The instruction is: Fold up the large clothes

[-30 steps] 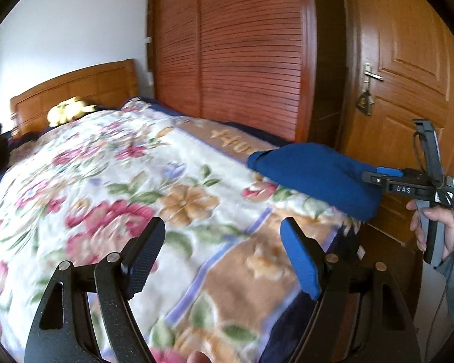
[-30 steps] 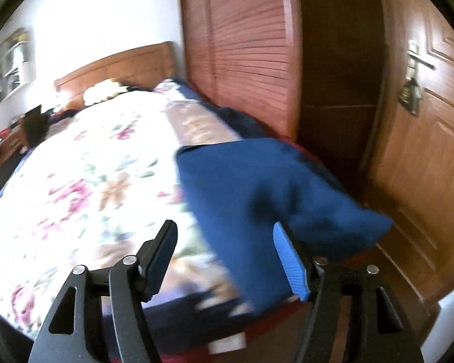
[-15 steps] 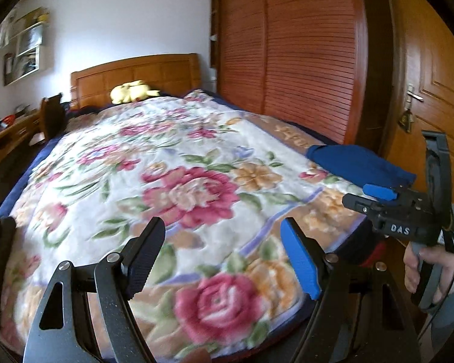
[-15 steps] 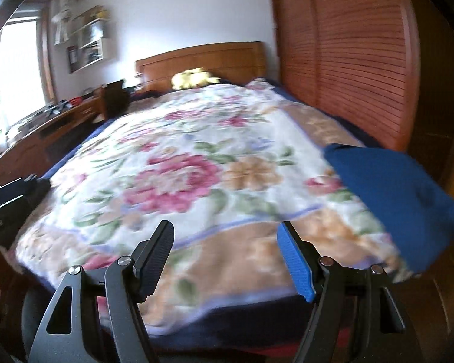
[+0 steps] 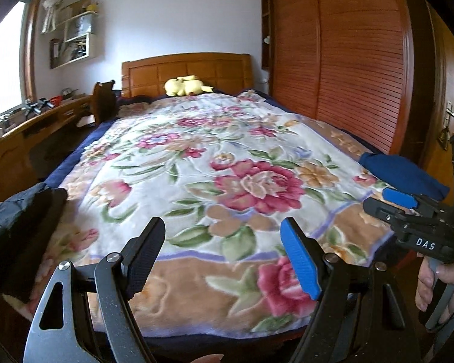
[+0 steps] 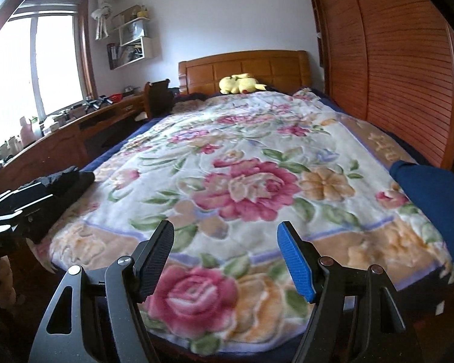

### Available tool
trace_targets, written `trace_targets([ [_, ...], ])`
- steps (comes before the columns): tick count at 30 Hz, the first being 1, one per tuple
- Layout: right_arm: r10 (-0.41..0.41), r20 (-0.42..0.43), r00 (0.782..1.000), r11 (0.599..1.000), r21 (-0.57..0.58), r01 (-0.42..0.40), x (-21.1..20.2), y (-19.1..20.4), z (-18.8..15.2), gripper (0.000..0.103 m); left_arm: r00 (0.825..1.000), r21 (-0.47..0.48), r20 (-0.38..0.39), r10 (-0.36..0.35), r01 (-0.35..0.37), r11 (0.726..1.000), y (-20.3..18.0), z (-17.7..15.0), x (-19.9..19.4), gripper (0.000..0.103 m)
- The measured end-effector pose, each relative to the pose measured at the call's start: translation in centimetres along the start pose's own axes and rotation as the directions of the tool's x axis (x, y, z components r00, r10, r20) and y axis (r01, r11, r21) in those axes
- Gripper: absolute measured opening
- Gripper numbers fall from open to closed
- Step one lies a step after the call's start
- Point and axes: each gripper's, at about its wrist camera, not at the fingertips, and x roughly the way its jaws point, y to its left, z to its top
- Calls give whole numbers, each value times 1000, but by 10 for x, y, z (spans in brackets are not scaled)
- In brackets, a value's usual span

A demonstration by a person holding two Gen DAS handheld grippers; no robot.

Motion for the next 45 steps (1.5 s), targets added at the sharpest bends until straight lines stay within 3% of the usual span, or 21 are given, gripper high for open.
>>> trace_targets([
  [13, 8, 85, 996, 999, -39, -5, 8, 0, -12, 72, 995, -47, 85, 47, -43, 998, 26, 4, -27, 79],
  [45, 14, 77, 997, 999, -36, -12, 21, 4, -16, 72, 995, -59, 85, 55, -50, 997, 21, -3, -29, 79],
])
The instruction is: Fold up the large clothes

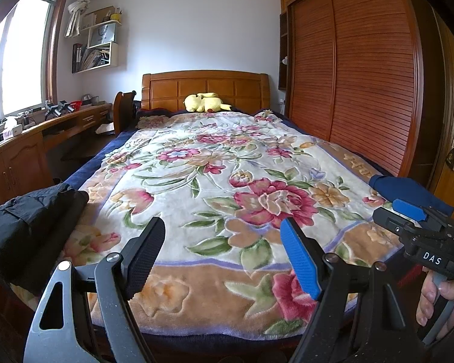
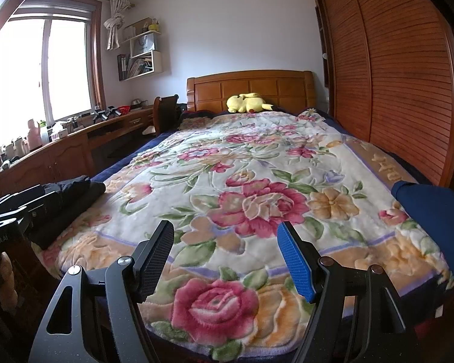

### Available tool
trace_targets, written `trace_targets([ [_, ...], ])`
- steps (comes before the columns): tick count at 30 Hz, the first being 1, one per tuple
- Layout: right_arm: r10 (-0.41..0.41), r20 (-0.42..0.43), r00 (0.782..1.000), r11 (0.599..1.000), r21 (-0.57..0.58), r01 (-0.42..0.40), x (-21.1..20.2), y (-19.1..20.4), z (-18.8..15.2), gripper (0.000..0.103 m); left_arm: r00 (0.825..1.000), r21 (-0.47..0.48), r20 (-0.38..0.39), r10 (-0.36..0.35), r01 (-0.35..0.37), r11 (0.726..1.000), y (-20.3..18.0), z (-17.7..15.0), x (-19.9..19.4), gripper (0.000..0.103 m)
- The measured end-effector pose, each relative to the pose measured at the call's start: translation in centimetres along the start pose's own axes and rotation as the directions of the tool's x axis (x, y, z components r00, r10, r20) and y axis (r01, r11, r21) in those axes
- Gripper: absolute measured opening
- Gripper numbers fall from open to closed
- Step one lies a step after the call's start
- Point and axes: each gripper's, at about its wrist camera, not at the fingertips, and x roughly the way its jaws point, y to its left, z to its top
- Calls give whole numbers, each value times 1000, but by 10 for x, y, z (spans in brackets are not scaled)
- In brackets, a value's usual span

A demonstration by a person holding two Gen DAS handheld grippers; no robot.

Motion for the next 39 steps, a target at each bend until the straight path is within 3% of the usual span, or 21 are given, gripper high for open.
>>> trace_targets([
  [39, -1, 3, 1000, 1000, 5, 1, -3, 0, 1, 73, 1000, 1, 3, 1, -1, 1000, -3, 0, -1, 79],
])
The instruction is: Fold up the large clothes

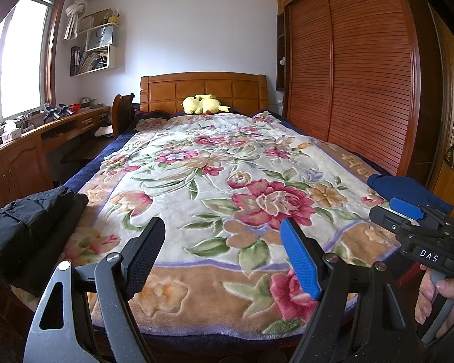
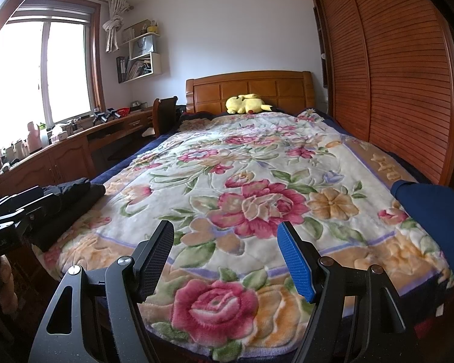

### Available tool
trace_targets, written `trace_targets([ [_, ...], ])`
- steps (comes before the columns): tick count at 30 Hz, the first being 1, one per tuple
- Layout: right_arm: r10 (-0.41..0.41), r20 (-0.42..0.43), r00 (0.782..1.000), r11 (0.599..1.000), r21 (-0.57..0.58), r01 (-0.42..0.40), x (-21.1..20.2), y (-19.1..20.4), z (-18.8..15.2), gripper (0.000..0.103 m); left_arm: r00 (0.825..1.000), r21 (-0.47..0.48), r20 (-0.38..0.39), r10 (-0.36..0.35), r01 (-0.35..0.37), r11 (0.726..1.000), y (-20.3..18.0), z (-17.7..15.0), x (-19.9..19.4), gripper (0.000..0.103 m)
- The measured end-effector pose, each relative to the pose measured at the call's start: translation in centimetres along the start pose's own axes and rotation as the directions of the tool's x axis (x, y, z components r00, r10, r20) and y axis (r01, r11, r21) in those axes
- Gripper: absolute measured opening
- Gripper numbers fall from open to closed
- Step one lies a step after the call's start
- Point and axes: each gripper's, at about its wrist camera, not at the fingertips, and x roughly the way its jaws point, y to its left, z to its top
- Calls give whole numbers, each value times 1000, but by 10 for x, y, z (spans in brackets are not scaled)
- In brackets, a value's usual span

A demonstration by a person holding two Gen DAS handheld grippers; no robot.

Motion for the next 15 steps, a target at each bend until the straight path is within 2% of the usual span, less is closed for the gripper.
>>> trace_targets([
  [15, 0, 1, 1000, 1000, 2, 0, -1, 1, 1, 73, 1000, 2, 2, -2, 2, 1000, -2, 1, 0, 79],
])
